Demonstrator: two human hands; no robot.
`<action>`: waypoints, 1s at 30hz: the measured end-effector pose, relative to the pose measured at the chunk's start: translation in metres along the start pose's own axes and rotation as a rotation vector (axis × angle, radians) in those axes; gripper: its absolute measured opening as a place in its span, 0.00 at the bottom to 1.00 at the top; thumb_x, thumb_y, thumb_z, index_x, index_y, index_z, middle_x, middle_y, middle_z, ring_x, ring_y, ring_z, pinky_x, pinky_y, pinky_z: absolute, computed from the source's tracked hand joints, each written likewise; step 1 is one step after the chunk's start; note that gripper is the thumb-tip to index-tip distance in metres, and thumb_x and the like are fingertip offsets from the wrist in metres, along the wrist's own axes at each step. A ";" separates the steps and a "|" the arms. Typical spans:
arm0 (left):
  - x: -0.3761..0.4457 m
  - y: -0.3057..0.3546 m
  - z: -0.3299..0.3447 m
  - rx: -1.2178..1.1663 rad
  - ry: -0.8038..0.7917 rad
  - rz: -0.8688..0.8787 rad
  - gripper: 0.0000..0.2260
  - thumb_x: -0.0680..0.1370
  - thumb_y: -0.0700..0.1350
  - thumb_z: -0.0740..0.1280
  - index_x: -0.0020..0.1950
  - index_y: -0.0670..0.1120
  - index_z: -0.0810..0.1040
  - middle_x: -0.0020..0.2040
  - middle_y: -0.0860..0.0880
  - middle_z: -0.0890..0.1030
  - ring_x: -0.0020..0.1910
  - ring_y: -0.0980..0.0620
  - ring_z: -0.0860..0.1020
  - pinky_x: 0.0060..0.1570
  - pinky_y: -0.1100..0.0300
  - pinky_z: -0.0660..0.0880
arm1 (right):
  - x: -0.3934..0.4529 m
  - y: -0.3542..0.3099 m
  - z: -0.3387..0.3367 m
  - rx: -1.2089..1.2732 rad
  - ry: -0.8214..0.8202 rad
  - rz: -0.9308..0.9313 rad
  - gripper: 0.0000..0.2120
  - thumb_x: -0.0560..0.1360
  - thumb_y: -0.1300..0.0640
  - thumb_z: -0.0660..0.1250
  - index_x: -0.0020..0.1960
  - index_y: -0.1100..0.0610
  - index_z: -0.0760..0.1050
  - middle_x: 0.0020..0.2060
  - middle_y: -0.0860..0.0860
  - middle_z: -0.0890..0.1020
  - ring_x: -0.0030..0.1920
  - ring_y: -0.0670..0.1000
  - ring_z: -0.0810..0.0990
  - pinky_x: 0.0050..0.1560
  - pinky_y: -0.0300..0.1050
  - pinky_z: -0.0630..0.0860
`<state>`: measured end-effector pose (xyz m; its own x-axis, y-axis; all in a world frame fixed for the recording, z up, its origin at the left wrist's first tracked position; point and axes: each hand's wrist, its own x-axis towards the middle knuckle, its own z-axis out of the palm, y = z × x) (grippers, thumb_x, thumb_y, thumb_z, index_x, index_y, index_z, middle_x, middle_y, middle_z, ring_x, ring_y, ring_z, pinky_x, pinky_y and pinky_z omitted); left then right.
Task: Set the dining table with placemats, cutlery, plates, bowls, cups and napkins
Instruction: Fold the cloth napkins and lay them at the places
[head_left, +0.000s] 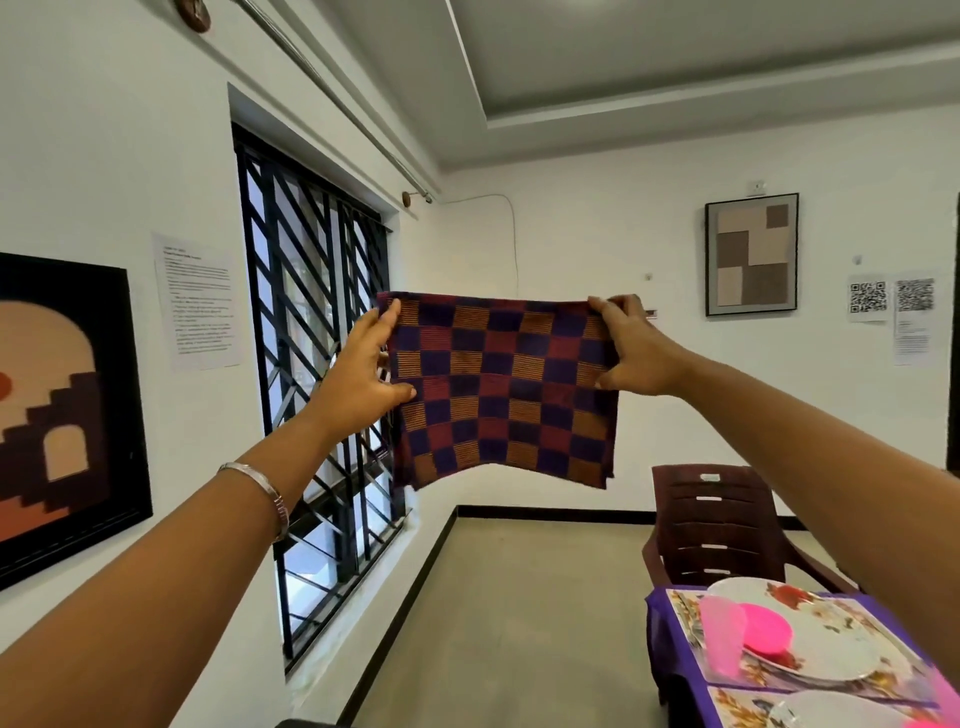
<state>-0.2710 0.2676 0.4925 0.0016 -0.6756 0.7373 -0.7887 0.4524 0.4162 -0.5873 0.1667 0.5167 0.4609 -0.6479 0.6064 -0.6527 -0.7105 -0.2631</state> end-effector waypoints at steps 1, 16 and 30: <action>-0.001 0.001 0.001 0.005 0.030 0.022 0.43 0.72 0.34 0.72 0.79 0.52 0.51 0.77 0.50 0.51 0.64 0.53 0.67 0.56 0.63 0.74 | 0.001 0.000 0.001 -0.002 0.052 -0.010 0.49 0.69 0.62 0.74 0.78 0.58 0.44 0.69 0.55 0.56 0.66 0.56 0.67 0.58 0.38 0.69; 0.017 0.009 -0.022 -0.930 0.420 -0.159 0.09 0.79 0.40 0.59 0.40 0.44 0.75 0.37 0.47 0.80 0.36 0.53 0.80 0.39 0.63 0.79 | 0.015 0.002 -0.009 0.934 0.466 -0.023 0.17 0.81 0.61 0.53 0.35 0.56 0.69 0.25 0.48 0.74 0.29 0.44 0.74 0.29 0.34 0.71; 0.007 -0.010 -0.020 -0.571 0.400 -0.085 0.13 0.75 0.26 0.62 0.41 0.43 0.76 0.30 0.57 0.82 0.31 0.61 0.80 0.35 0.69 0.77 | 0.006 0.004 -0.013 0.548 0.487 -0.130 0.13 0.71 0.63 0.59 0.43 0.51 0.81 0.36 0.45 0.83 0.39 0.49 0.80 0.39 0.49 0.79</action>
<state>-0.2504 0.2700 0.5045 0.3614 -0.5054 0.7835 -0.3294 0.7170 0.6144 -0.5947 0.1636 0.5288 0.1116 -0.4448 0.8887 -0.1586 -0.8908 -0.4259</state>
